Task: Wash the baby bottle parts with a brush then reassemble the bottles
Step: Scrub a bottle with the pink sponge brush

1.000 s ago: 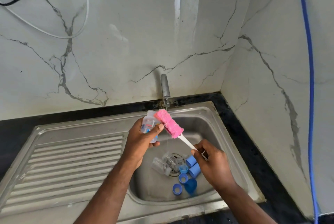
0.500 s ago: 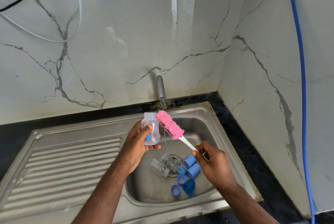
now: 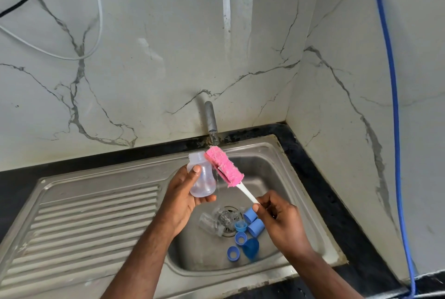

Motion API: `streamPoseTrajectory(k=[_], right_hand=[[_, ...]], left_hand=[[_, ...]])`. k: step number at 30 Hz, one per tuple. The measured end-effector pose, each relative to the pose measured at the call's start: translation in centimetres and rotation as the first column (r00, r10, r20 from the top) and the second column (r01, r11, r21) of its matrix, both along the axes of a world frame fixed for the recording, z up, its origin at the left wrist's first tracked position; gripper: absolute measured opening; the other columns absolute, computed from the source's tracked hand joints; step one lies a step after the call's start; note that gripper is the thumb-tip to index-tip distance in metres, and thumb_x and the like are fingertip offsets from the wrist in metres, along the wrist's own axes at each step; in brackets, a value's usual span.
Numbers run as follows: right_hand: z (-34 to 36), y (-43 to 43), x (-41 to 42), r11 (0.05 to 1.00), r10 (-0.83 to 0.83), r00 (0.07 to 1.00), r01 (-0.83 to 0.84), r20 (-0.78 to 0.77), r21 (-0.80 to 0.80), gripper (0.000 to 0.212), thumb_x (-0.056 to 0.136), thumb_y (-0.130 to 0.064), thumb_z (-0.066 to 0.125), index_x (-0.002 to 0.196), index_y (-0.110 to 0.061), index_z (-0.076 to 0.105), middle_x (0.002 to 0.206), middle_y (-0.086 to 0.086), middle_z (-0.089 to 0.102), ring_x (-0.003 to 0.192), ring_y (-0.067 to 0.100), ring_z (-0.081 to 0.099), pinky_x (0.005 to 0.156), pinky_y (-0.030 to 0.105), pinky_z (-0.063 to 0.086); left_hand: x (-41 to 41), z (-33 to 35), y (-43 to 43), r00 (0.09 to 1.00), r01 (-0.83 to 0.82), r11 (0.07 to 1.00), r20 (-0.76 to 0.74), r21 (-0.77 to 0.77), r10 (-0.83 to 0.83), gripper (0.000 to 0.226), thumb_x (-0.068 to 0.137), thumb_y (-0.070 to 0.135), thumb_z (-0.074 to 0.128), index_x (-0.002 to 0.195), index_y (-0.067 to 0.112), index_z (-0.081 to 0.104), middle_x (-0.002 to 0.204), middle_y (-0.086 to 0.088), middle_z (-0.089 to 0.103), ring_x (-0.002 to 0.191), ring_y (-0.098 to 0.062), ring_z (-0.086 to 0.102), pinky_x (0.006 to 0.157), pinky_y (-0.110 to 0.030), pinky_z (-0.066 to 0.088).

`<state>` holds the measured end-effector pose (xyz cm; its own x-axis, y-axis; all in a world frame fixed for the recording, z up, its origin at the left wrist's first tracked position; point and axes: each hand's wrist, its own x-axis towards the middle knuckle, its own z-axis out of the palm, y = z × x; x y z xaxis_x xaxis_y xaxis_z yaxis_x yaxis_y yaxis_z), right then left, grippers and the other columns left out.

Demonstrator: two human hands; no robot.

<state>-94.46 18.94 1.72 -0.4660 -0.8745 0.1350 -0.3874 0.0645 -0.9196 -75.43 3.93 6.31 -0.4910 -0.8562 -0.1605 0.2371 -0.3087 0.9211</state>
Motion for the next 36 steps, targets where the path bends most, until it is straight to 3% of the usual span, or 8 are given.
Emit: streamPoseTrajectory(k=[4,9,12,16,22,29,32,36], right_hand=[[-0.3,0.1,-0.2,1.0,0.003,1.0,-0.003,-0.014,0.025,0.018,0.093,-0.019,0.072,0.079,-0.024,0.061,0.065,-0.009,0.058,0.059,0.005,0.05,0.055,0.027,0.042],[0.1,-0.1,0.1,0.999,0.033,0.998,-0.033,-0.059,-0.001,0.017,0.093,-0.02,0.072,0.08,-0.021,0.061,0.067,-0.002,0.059,0.06,0.015,0.053,0.054,0.031,0.043],[-0.6,0.0,-0.5,1.0,0.013,0.998,-0.011,-0.068,0.029,0.018,0.093,-0.021,0.071,0.079,-0.023,0.06,0.065,-0.007,0.058,0.058,0.009,0.05,0.054,0.029,0.042],[-0.4,0.0,-0.2,0.999,0.052,0.995,-0.051,-0.081,0.011,0.018,0.092,-0.018,0.072,0.079,-0.021,0.061,0.062,-0.009,0.054,0.057,0.008,0.047,0.052,0.023,0.038],[-1.2,0.5,-0.4,0.999,0.047,0.996,-0.044,-0.08,0.03,0.019,0.092,-0.021,0.072,0.078,-0.023,0.06,0.062,-0.006,0.054,0.056,0.009,0.046,0.052,0.024,0.038],[-1.3,0.3,-0.7,0.997,0.015,0.996,-0.008,-0.092,0.079,0.02,0.092,-0.022,0.072,0.078,-0.025,0.058,0.064,-0.006,0.057,0.058,0.008,0.049,0.054,0.027,0.042],[-1.2,0.5,-1.0,0.996,0.026,0.996,-0.019,-0.086,0.083,0.019,0.093,-0.022,0.071,0.078,-0.025,0.058,0.065,-0.006,0.056,0.059,0.007,0.048,0.055,0.028,0.042],[-0.9,0.9,-1.1,0.992,0.098,0.991,-0.09,-0.091,0.085,0.016,0.093,-0.024,0.07,0.081,-0.023,0.061,0.063,-0.008,0.055,0.058,0.005,0.046,0.054,0.024,0.039]], left_hand=[[0.1,0.0,-0.2,1.0,0.008,1.0,0.018,0.023,-0.008,0.055,0.087,0.042,0.055,0.129,0.007,0.059,0.113,-0.02,0.067,0.091,-0.03,0.069,0.06,-0.038,0.058],[-0.2,-0.2,-0.2,0.999,-0.002,0.998,0.051,0.06,-0.001,0.053,0.082,0.047,0.052,0.118,0.009,0.061,0.094,-0.015,0.069,0.077,-0.025,0.07,0.051,-0.033,0.053],[-0.1,-0.3,-0.3,0.998,-0.014,0.999,0.064,0.038,0.012,0.058,0.081,0.05,0.058,0.12,0.008,0.059,0.095,-0.016,0.068,0.075,-0.026,0.069,0.049,-0.031,0.051],[0.0,-0.6,-0.4,0.994,-0.035,0.999,0.098,-0.036,0.038,0.038,0.081,0.043,0.063,0.109,0.018,0.057,0.1,-0.016,0.065,0.076,-0.028,0.068,0.048,-0.031,0.05],[0.0,-1.6,-0.6,0.963,-0.091,0.982,0.235,-0.164,0.128,0.057,0.071,0.053,0.074,0.116,0.027,0.049,0.118,-0.011,0.062,0.09,-0.022,0.068,0.059,-0.039,0.057],[0.3,-2.4,-0.7,0.98,-0.076,0.979,0.169,-0.186,0.108,0.059,0.068,0.048,0.076,0.12,0.03,0.052,0.122,-0.001,0.063,0.107,-0.024,0.068,0.076,-0.056,0.06],[0.3,-2.4,-0.8,0.987,-0.039,0.983,0.144,-0.181,0.066,0.054,0.075,0.038,0.072,0.124,0.025,0.056,0.124,-0.005,0.064,0.111,-0.027,0.066,0.077,-0.055,0.06],[0.4,-2.1,-1.0,0.992,-0.041,0.986,0.111,-0.164,0.06,0.062,0.071,0.045,0.063,0.128,0.02,0.059,0.122,-0.008,0.068,0.107,-0.029,0.067,0.074,-0.05,0.059]])
